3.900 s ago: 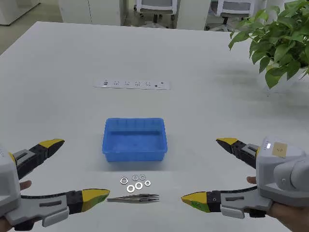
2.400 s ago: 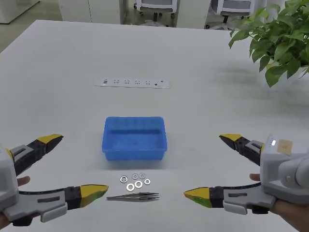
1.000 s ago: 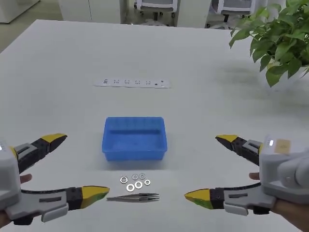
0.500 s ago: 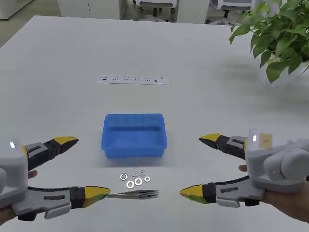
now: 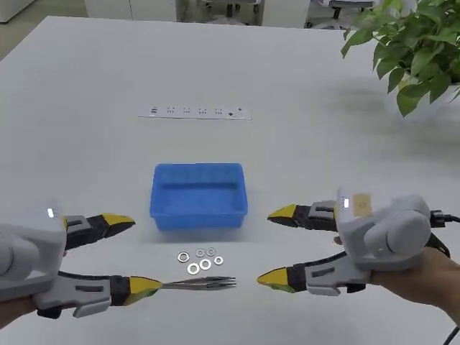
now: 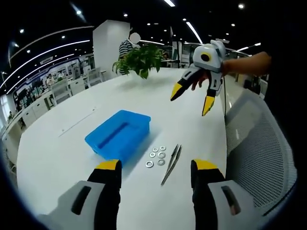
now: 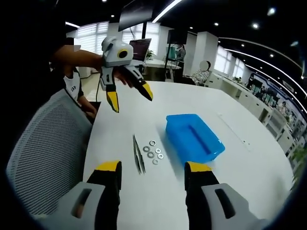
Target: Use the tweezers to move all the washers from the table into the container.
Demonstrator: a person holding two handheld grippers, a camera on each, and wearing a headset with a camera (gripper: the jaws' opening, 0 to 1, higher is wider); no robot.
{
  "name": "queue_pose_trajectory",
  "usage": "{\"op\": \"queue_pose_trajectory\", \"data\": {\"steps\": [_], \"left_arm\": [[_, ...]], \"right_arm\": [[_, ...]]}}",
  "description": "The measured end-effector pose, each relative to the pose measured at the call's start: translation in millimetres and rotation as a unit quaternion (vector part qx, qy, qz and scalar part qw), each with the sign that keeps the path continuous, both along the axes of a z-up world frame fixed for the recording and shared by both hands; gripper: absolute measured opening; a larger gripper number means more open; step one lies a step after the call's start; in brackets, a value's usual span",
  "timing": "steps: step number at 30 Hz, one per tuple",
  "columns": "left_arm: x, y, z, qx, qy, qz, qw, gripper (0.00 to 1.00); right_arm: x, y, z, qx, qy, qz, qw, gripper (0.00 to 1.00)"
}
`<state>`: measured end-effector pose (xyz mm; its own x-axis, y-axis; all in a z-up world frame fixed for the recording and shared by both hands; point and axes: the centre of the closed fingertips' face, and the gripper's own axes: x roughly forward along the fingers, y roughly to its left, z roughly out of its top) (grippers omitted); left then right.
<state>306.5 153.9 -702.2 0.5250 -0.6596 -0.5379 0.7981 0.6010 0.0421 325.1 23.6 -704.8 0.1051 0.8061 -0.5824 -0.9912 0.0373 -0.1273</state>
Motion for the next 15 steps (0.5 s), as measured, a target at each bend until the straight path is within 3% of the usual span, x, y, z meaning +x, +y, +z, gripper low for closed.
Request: {"op": "queue_pose_trajectory", "data": {"steps": [10,15], "left_arm": [[-6.9,-8.4,-19.0,0.023,0.029,-0.048,0.9982,0.45],[-9.1,-10.5,-30.4,0.045,0.038,-0.067,0.9960,0.37]], "right_arm": [[-12.1,12.1,-25.2,-0.043,-0.004,0.057,0.9975,0.41],[-15.2,20.6,-37.3,-0.059,-0.004,0.080,0.9951,0.37]]}}
